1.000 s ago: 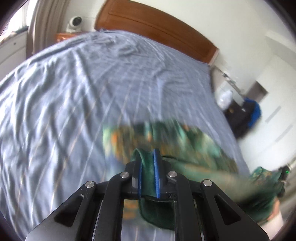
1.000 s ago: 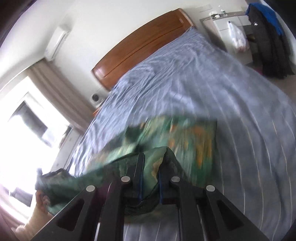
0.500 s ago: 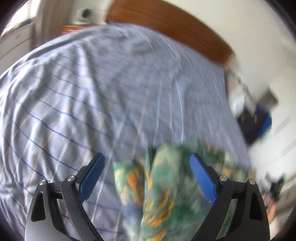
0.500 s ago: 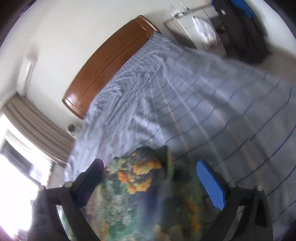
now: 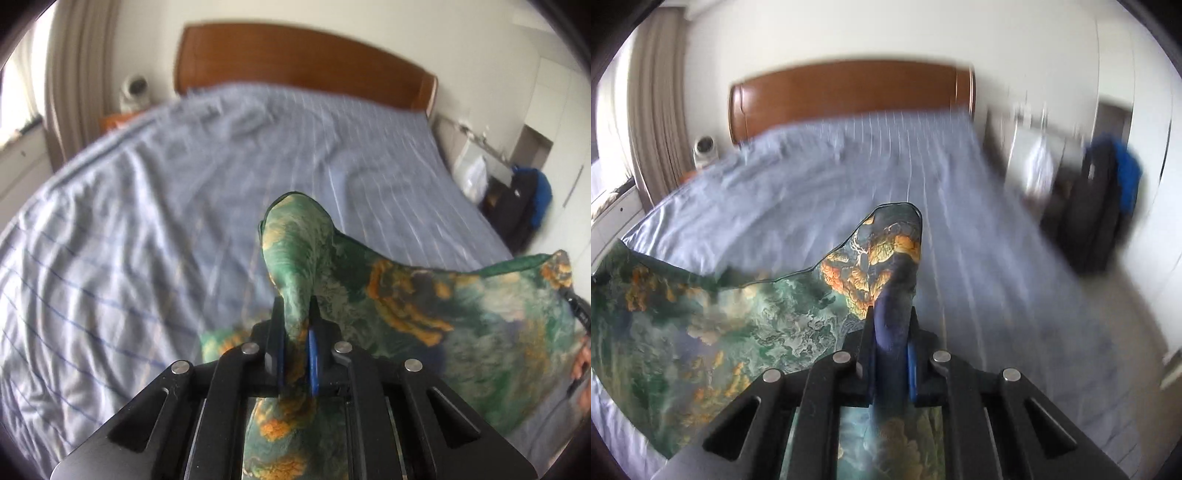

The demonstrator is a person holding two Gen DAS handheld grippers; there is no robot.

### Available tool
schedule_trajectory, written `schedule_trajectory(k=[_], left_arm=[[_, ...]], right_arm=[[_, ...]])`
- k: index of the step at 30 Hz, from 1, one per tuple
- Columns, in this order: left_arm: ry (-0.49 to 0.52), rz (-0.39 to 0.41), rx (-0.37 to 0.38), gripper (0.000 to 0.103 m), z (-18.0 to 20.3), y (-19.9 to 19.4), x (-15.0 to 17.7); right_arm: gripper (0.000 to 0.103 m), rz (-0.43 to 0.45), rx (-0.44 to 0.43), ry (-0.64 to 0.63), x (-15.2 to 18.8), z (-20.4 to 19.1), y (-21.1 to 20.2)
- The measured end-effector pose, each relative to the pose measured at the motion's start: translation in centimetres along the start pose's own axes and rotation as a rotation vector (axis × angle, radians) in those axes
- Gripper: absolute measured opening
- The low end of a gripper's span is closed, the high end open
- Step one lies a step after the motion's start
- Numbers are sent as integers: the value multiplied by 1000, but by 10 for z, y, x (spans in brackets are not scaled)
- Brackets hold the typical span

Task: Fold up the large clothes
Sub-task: 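Lift the hem with both tools and fold it over toward the collar, then open both tools and pull them back from the folded jacket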

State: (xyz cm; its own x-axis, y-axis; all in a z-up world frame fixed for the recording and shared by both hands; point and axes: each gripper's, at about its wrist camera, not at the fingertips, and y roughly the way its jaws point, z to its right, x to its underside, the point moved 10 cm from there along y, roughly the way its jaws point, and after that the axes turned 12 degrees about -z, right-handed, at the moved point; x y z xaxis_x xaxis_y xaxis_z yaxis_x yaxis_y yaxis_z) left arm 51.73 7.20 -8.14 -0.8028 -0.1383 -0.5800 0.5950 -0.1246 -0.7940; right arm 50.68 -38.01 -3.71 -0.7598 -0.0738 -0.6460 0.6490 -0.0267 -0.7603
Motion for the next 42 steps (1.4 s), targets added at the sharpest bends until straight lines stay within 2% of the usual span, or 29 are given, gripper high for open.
schedule_trajectory(k=[1,3,4,5,6,7,8,10,13,14,15,16,17,18,19,20,21,22,24,26,31,34,38,42], left_arm=[[-5,-4,-24,8,-4,10,3],[-9,-99,-72,9,-15,58,25],[-26,-167,-81,10,-22,87,45],[-29,-197,-82,12,-25,103,59],[-10,-186,-83,12,-26,114,72],[18,-143,-105,13,-24,115,75],[35,-121,-125,13,-22,113,75],[41,-111,-134,15,-21,117,72],[14,-114,-119,21,-25,120,71],[14,-109,-128,29,-23,118,72],[9,-97,-142,33,-28,116,70],[5,-88,-150,42,-29,112,71],[-6,-88,-159,57,-30,105,72],[-16,-90,-162,66,-32,99,70],[-29,-85,-155,84,-33,88,68],[-41,-59,-130,90,-34,74,66],[-49,-20,-98,90,-33,56,64],[-56,4,-77,90,-32,39,65],[-60,18,-56,91,-29,13,73],[-47,19,-50,92,-22,-10,86],[39,1,-9,98,15,-59,146],[99,-46,-24,98,37,-63,183],[160,-102,-52,98,72,-54,227],[192,-105,-74,98,102,-31,248]], right_arm=[[12,23,20,-1,-5,-1,1],[12,-26,36,21,-1,-2,32],[12,-76,48,28,8,-1,53],[12,-164,46,36,27,-2,84],[14,-235,39,47,44,-3,108],[15,-286,35,55,63,-5,127],[15,-293,40,42,78,-10,138],[15,-235,100,0,81,-15,136],[17,-211,74,33,82,-10,137],[18,-207,53,61,83,-5,136],[23,-203,33,81,84,-3,136],[25,-200,12,98,84,-2,135],[28,-197,-8,112,77,-3,140],[36,-195,-34,131,77,-3,140],[46,-191,-60,153,75,0,134],[70,-171,-96,194,73,5,122],[87,-141,-128,230,69,8,112],[90,-99,-150,263,66,14,96],[91,-33,-141,288,66,22,64],[91,-20,-121,266,80,23,34],[94,-15,-110,169,144,-4,-31],[96,-69,-111,143,198,-24,-50],[96,-144,-95,101,262,-49,-45],[96,-153,-98,112,287,-55,-37]])
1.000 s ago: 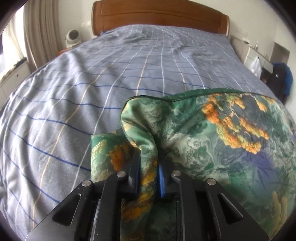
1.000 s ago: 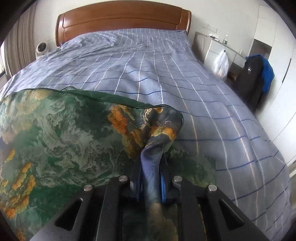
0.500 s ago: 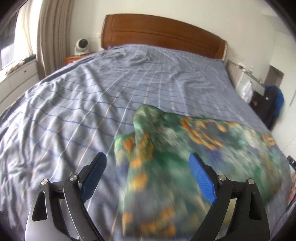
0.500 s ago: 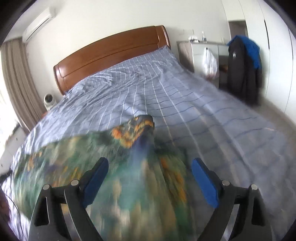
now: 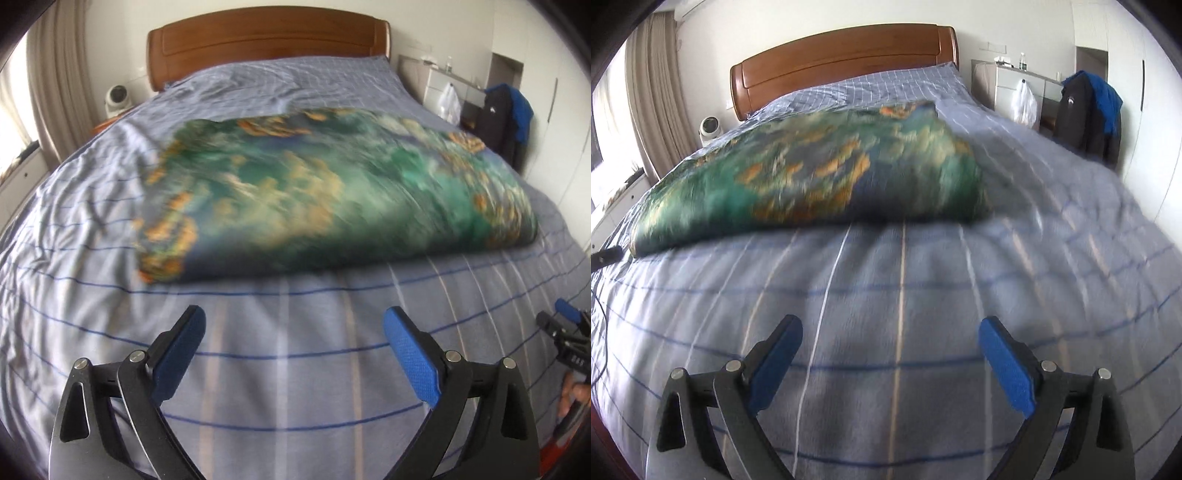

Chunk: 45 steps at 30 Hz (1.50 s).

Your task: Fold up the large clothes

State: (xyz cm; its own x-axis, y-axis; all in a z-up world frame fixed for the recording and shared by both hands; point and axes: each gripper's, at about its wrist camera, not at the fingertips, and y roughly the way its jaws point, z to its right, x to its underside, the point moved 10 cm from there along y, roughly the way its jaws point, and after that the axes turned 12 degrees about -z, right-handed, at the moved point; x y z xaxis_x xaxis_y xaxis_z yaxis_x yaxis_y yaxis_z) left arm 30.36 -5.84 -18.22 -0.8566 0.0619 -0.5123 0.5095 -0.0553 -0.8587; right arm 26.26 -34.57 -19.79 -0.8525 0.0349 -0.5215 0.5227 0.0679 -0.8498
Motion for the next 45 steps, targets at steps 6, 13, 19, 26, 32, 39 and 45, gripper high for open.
schedule_trajectory(k=[6,13,19,26,32,39,45], left_arm=[[99,-90,-22,98,35,38,16],[134,-153,-23,98,41,39,29],[138,-213,-29,98,40,12,36],[154,-128,-39,98,37,-73,9],[118,-31,24,102,46,-92,-15],[119,-47,-68,102,62,-2,12],[221,-25,-148,103,77,34,29]], right_arm=[[102,-15,-24,-2,15,-1,16],[103,0,-33,1,18,-2,23],[103,10,-33,1,20,-3,22],[103,15,-30,-2,22,-3,20],[103,15,-30,-2,22,-3,21],[103,17,-30,-2,23,-3,19],[103,19,-32,-2,22,-3,19]])
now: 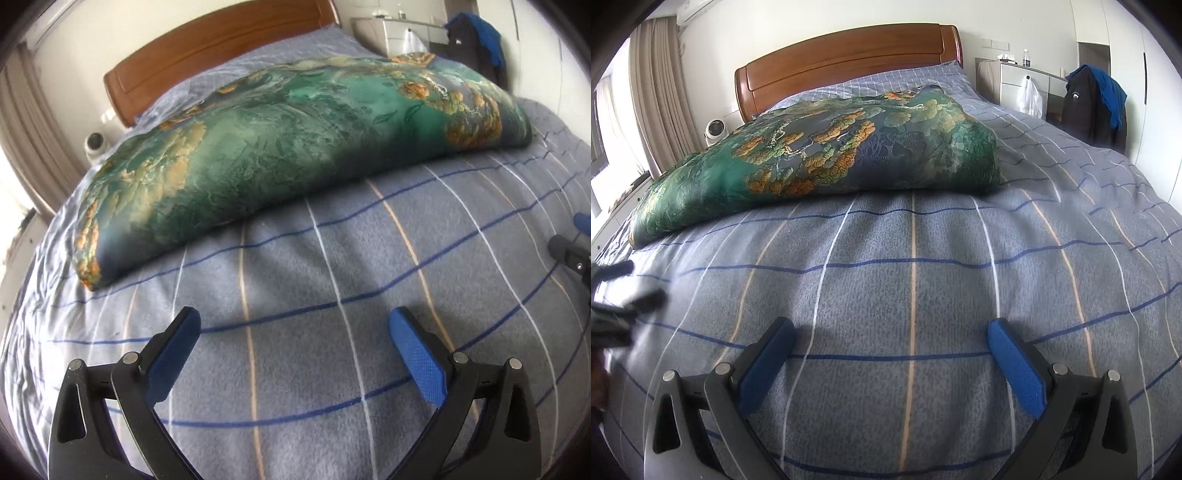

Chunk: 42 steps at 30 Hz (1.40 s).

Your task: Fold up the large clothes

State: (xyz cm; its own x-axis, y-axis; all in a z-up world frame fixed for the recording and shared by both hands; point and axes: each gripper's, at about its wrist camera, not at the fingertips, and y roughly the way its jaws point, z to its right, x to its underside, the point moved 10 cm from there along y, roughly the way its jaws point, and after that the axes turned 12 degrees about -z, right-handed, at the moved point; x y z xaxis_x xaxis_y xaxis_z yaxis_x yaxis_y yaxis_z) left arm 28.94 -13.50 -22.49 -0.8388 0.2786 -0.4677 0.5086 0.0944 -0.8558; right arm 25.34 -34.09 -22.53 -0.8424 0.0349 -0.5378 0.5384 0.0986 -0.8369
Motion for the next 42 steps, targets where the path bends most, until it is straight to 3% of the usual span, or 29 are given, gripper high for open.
schedule_trajectory(k=[4,8,19,42], left_arm=[[0,-27,44,103,-4,2,-7],[91,3,-52,103,-12,12,-19],[-34,-35,198,103,-28,29,-17],[-30,-32,189,103,-26,29,-15]], right_arm=[[103,2,4,-2,0,0,-1],[103,4,6,-4,0,0,-2],[103,5,6,-4,0,0,-1],[103,14,14,-7,-1,-1,0]])
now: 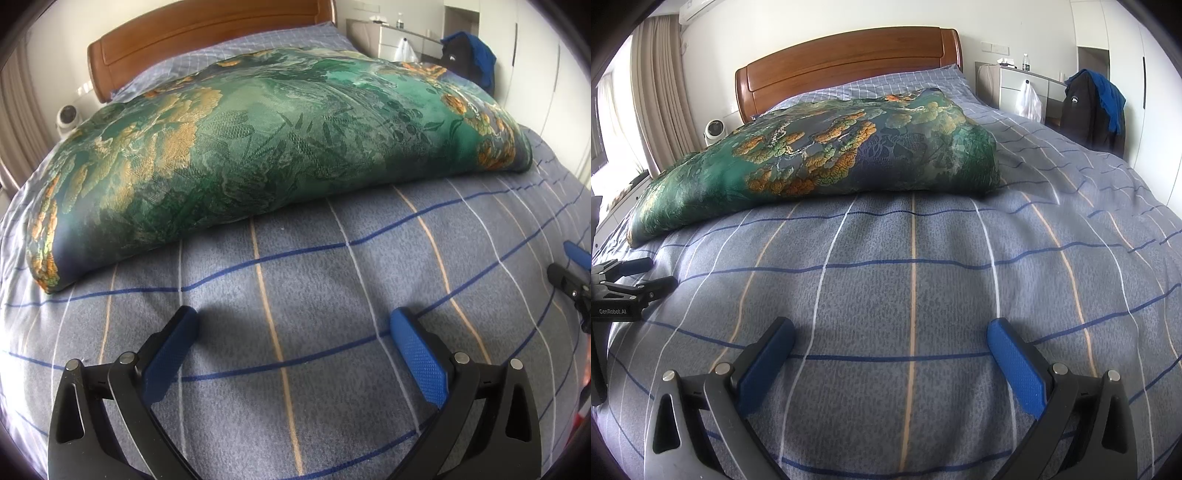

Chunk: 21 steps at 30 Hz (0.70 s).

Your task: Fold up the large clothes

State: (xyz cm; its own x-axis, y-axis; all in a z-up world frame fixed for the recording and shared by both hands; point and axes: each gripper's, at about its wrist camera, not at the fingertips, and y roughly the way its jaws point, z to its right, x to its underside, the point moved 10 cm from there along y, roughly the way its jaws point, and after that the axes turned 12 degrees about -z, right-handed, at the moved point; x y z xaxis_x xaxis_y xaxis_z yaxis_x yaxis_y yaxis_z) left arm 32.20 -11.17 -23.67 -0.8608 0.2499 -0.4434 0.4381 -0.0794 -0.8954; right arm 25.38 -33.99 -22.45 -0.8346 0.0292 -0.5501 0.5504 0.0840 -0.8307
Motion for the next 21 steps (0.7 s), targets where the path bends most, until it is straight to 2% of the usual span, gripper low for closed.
schedule_trajectory(k=[21], left_arm=[[0,0,0,103,0,0,0]], right_arm=[[103,8,6,-2,1,0,0]])
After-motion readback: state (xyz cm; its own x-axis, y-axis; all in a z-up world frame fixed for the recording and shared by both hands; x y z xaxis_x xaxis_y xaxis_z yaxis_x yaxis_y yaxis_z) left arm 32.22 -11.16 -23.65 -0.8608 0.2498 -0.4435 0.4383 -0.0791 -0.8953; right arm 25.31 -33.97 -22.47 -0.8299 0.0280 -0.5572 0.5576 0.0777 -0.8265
